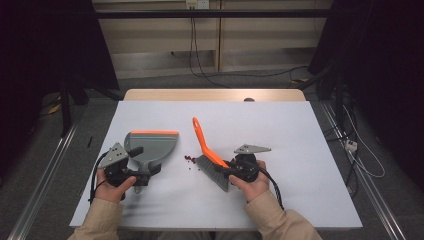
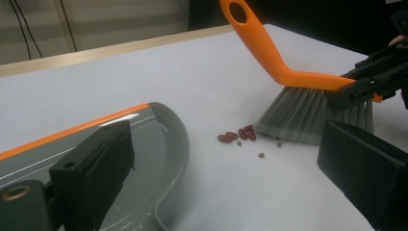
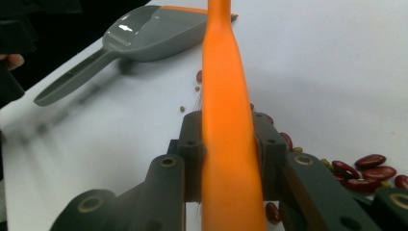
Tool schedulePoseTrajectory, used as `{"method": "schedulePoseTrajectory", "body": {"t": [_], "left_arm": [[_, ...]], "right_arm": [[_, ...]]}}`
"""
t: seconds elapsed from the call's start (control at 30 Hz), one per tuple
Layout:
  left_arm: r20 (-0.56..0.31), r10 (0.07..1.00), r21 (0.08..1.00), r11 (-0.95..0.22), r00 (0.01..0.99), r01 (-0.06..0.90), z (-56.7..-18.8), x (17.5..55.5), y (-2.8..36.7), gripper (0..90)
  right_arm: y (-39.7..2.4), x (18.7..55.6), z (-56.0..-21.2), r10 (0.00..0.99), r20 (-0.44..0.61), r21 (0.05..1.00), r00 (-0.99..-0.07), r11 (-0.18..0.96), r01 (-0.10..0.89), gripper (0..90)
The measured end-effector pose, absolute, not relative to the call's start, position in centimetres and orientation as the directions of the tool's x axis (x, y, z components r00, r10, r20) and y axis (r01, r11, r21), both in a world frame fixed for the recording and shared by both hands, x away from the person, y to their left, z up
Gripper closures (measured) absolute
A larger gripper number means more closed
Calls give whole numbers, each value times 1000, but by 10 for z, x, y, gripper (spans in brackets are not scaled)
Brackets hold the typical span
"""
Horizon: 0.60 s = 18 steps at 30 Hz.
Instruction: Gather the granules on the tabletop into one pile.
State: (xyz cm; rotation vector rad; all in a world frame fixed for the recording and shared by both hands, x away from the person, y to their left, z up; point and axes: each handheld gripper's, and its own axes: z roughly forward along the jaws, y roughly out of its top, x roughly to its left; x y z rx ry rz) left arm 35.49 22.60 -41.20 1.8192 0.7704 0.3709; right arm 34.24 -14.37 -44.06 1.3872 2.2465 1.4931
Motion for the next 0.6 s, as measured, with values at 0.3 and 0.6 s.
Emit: {"method": "schedulePoseTrajectory", "body": {"t": [0.3,0.6], "left_arm": [[-110,657,919,-217,745,328,-413,356,225,57],[-114,660,922,-209,742,327,-411,357,225,57]], "right_arm": [[-137,341,-433,709,370,793,-601,97,602,710],[-111,344,-428,705,377,799,-600,80,596,710]]}}
